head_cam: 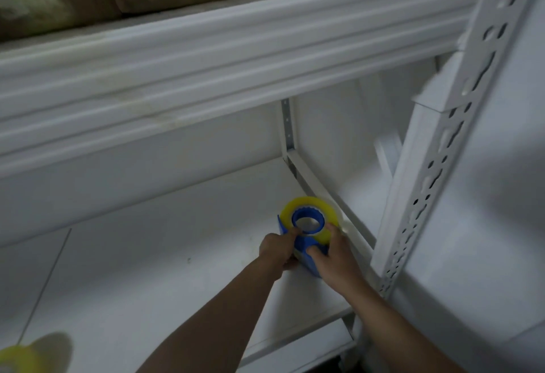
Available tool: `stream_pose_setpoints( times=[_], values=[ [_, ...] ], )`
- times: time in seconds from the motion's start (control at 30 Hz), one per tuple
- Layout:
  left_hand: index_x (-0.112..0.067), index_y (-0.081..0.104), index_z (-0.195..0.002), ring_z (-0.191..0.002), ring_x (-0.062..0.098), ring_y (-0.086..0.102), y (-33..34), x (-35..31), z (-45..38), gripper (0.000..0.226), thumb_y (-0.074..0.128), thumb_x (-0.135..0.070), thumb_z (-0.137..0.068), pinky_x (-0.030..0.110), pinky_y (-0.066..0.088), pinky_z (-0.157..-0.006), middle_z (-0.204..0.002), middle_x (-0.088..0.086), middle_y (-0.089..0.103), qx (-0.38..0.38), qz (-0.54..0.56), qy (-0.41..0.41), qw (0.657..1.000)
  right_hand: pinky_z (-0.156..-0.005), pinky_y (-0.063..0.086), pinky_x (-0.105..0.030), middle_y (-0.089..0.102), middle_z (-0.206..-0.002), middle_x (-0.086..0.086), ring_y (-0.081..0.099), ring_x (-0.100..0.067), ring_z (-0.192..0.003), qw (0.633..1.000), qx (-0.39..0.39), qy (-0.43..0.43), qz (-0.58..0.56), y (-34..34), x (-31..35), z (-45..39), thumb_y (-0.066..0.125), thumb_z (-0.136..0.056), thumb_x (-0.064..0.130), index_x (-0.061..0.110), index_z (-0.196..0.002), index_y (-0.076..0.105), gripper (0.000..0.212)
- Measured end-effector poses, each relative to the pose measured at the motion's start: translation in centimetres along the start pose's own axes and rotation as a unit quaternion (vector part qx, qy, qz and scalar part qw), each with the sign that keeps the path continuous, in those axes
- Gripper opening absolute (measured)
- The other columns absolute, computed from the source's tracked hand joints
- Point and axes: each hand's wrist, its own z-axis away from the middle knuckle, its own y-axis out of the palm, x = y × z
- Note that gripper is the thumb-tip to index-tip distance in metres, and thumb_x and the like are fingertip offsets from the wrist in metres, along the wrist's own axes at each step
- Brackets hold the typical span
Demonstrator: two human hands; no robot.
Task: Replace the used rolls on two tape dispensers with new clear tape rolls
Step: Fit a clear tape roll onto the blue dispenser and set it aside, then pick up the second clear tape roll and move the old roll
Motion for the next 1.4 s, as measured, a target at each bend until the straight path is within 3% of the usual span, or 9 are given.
stream_pose_setpoints(
  times=[0.2, 0.33, 0.43, 0.57, 0.7, 0.83, 0.97, 1.13, 1.4],
  values=[
    [0.001, 0.064, -0.085, -0.06, 0.031, 0.064, 0.3, 0.4, 0.0, 0.048, 0.068, -0.046, -0.082, 0.046, 0.062, -0.07, -0.064, 0.016, 0.063, -0.01, -0.027, 0.005, 1.0, -0.088, 0.045, -0.033, 0.045, -0.117, 0.003, 0.047, -0.016, -0.108, 0.999, 0.04, 0.014, 0.032, -0.1, -1.0, 0.1, 0.062, -0.077, 0.029, 0.021, -0.133, 0.038, 0.061],
    [-0.005, 0.06, -0.081, -0.062, 0.025, 0.06, 0.3, 0.7, -0.2, 0.044, 0.064, -0.049, -0.084, 0.037, 0.055, -0.062, -0.072, 0.011, 0.062, -0.011, -0.066, 0.023, 0.998, -0.09, 0.049, -0.04, 0.048, -0.121, -0.001, 0.049, -0.019, -0.109, 0.998, 0.038, 0.02, 0.052, 0.2, -1.7, 0.0, 0.056, -0.07, 0.043, 0.024, -0.133, 0.038, 0.068],
    [-0.002, 0.063, -0.085, -0.063, 0.029, 0.062, 0.3, 0.9, -0.4, 0.054, 0.064, -0.055, -0.082, 0.045, 0.06, -0.07, -0.068, 0.013, 0.061, 0.003, -0.068, 0.023, 0.997, -0.089, 0.048, -0.039, 0.049, -0.122, 0.0, 0.049, -0.018, -0.109, 0.998, 0.037, 0.024, 0.039, 0.3, -1.9, -0.1, 0.055, -0.074, 0.042, 0.024, -0.131, 0.039, 0.062],
    [-0.001, 0.06, -0.103, -0.069, 0.028, 0.065, -0.5, 1.1, 0.5, 0.064, 0.049, -0.063, -0.089, 0.035, 0.059, -0.064, -0.082, 0.016, 0.065, 0.031, -0.039, -0.008, 0.999, -0.084, 0.048, -0.037, 0.057, -0.11, 0.002, 0.055, -0.02, -0.103, 1.0, -0.001, 0.014, -0.006, -0.6, -0.9, -0.6, 0.05, -0.079, 0.047, 0.019, -0.119, 0.051, 0.048],
    [-0.01, 0.054, -0.114, -0.083, 0.028, 0.065, -2.3, 1.5, 0.8, 0.049, 0.039, -0.053, -0.097, 0.04, 0.056, -0.076, -0.103, 0.016, 0.064, 0.027, 0.03, -0.009, 0.999, -0.095, 0.037, -0.032, 0.049, -0.122, 0.002, 0.047, -0.018, -0.117, 0.996, -0.043, 0.028, -0.078, -1.8, 0.8, -0.8, 0.046, -0.097, 0.036, 0.019, -0.128, 0.049, 0.036],
    [-0.01, 0.056, -0.113, -0.08, 0.025, 0.063, -5.0, 2.9, 1.4, 0.031, 0.048, -0.036, -0.098, 0.036, 0.053, -0.074, -0.096, 0.011, 0.063, 0.011, 0.088, 0.021, 0.996, -0.087, 0.037, -0.025, 0.057, -0.115, 0.005, 0.053, -0.013, -0.107, 0.991, -0.069, -0.001, -0.114, -1.4, 2.4, -0.6, 0.046, -0.098, 0.03, 0.022, -0.117, 0.056, 0.023],
    [-0.009, 0.061, -0.092, -0.074, 0.022, 0.063, -8.4, 5.6, 2.3, 0.014, 0.053, -0.02, -0.094, 0.029, 0.049, -0.067, -0.086, 0.008, 0.064, 0.011, 0.085, 0.05, 0.995, -0.076, 0.041, -0.018, 0.06, -0.107, 0.001, 0.056, -0.008, -0.092, 0.995, -0.055, -0.088, -0.003, 1.8, 3.3, 0.2, 0.057, -0.092, 0.021, 0.015, -0.116, 0.059, 0.025],
    [-0.011, 0.06, -0.077, -0.071, 0.02, 0.061, -14.1, 8.6, 4.4, 0.018, 0.057, -0.021, -0.092, 0.026, 0.047, -0.066, -0.077, 0.005, 0.062, -0.015, 0.081, 0.071, 0.994, -0.097, 0.041, -0.046, 0.062, -0.116, -0.011, 0.051, -0.032, -0.116, 0.957, 0.022, -0.229, 0.177, 8.6, 4.9, 2.6, 0.056, -0.086, 0.028, 0.01, -0.117, 0.056, 0.036],
    [-0.009, 0.061, -0.07, -0.07, 0.018, 0.059, -25.8, 15.5, 7.3, 0.026, 0.059, -0.027, -0.09, 0.031, 0.048, -0.073, -0.071, 0.005, 0.065, -0.077, 0.095, 0.087, 0.989, -0.106, 0.031, -0.05, 0.057, -0.131, -0.007, 0.04, -0.031, -0.132, 0.912, 0.133, -0.279, 0.268, 19.8, 8.6, 9.4, 0.058, -0.088, 0.029, 0.014, -0.125, 0.055, 0.041]
  ],
)
